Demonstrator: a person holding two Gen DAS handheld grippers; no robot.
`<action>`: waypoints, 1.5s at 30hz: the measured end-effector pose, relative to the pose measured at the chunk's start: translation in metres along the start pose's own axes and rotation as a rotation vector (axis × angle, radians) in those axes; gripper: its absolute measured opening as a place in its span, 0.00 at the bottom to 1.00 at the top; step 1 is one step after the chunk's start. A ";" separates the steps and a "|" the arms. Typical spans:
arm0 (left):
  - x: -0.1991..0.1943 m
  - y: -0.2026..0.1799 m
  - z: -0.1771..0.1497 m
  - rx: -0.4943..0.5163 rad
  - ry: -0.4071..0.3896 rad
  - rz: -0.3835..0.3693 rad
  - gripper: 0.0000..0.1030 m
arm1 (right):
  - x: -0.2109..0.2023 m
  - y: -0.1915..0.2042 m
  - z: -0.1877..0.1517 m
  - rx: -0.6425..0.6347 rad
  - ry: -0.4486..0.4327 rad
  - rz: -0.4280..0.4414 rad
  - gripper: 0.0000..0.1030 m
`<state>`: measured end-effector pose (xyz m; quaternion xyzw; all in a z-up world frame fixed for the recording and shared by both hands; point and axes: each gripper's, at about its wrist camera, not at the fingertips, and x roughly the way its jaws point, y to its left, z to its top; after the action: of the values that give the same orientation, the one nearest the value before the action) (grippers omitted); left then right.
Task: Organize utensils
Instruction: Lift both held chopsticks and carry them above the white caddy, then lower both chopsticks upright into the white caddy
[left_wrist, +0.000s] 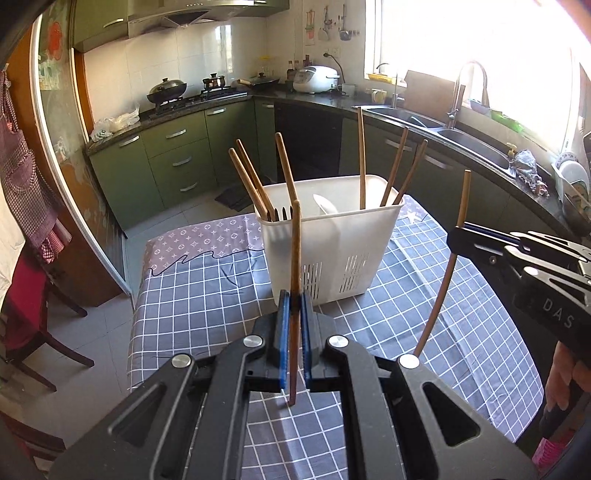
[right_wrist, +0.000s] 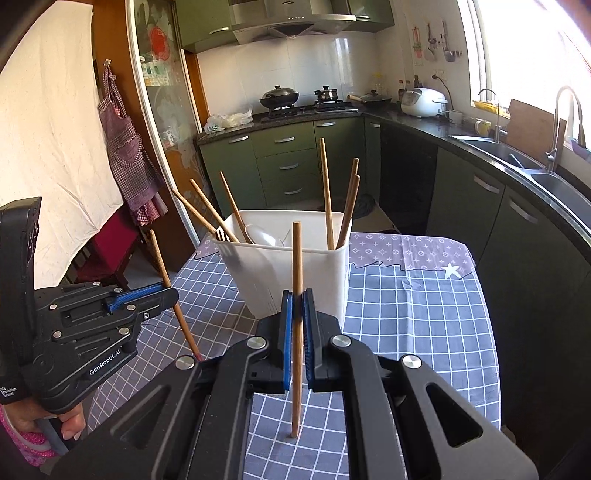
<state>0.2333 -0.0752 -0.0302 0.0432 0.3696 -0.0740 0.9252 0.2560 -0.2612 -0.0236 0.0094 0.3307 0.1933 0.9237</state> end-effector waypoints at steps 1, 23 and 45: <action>0.000 0.001 -0.001 0.001 -0.001 -0.003 0.06 | 0.000 0.001 0.001 -0.003 0.000 0.001 0.06; -0.042 0.000 0.037 0.004 -0.063 -0.104 0.06 | -0.048 0.014 0.046 -0.053 -0.092 0.042 0.06; -0.080 -0.009 0.146 -0.036 -0.364 -0.025 0.06 | -0.101 0.011 0.172 -0.063 -0.363 -0.010 0.06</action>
<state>0.2733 -0.0957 0.1302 0.0080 0.1977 -0.0857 0.9765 0.2864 -0.2683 0.1737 0.0136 0.1524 0.1938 0.9690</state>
